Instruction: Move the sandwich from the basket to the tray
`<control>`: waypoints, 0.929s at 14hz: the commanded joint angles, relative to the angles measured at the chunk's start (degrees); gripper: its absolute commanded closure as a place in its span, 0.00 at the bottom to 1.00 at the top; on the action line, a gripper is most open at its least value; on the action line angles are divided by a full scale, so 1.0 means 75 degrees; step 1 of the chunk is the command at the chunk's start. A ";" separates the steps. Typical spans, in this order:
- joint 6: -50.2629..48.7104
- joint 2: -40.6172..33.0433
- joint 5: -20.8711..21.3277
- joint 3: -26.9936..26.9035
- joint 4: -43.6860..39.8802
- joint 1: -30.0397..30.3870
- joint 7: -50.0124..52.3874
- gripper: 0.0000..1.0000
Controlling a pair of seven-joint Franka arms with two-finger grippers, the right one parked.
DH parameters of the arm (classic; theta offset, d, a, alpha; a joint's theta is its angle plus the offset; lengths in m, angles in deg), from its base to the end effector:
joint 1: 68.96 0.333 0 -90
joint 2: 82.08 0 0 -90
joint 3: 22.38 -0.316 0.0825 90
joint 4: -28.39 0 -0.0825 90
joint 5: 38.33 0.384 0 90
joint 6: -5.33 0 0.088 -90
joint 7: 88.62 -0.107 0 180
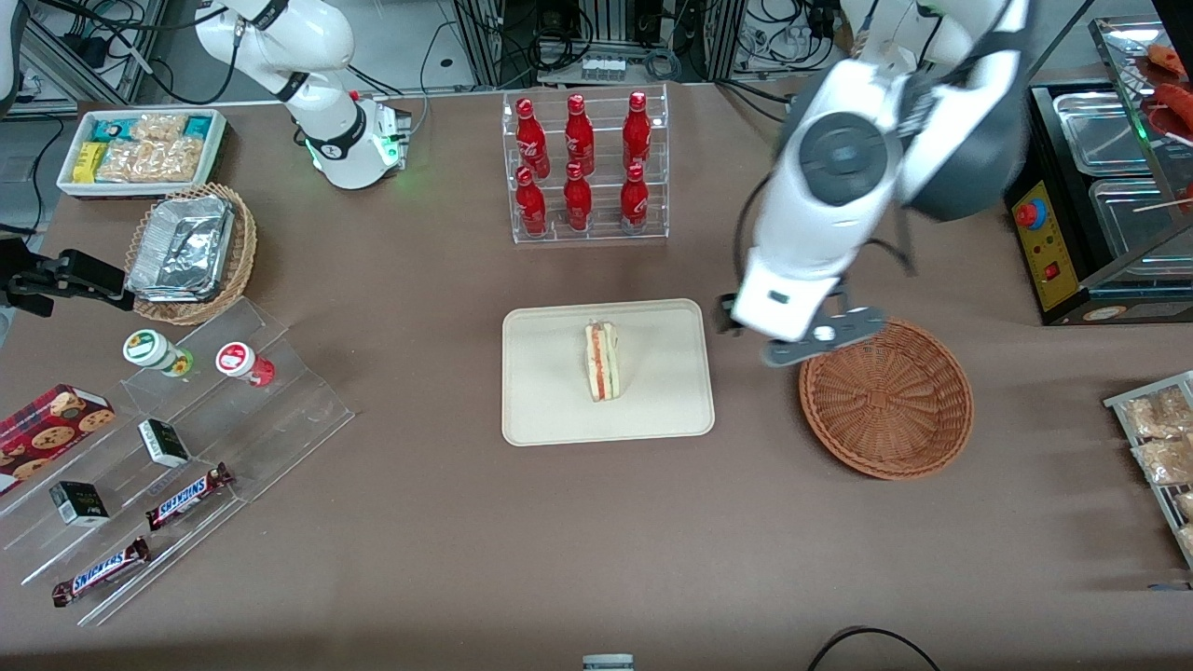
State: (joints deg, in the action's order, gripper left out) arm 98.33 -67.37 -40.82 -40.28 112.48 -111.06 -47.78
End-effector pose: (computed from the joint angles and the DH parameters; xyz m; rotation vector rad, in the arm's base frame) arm 0.5606 -0.2805 0.5318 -3.0311 -0.4403 0.0858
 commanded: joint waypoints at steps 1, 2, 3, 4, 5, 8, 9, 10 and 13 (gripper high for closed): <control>-0.0409 -0.1010 -0.0113 -0.0810 0.0705 -0.0081 -0.1163 0.00; -0.0643 -0.1151 -0.0113 -0.1115 0.0740 -0.0081 -0.1585 0.00; -0.0750 -0.1338 -0.0113 -0.1385 0.0903 -0.0081 -0.2030 0.00; -0.0786 -0.1549 -0.0113 -0.1619 0.1021 -0.0081 -0.2325 0.00; -0.0798 -0.1760 -0.0113 -0.1842 0.1173 -0.0081 -0.2606 0.00; -0.0798 -0.2544 -0.0090 -0.2231 0.1688 -0.0081 -0.3077 0.00; -0.0798 -0.2675 -0.0078 -0.2243 0.1736 -0.0081 -0.3101 0.00; -0.0798 -0.2653 -0.0089 -0.2359 0.1702 -0.0081 -0.3101 0.00; -0.0775 -0.2629 -0.0031 -0.2419 0.1585 -0.0081 -0.3101 0.00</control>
State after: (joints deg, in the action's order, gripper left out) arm 92.31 -85.94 -40.94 -57.78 123.92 -110.67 -70.68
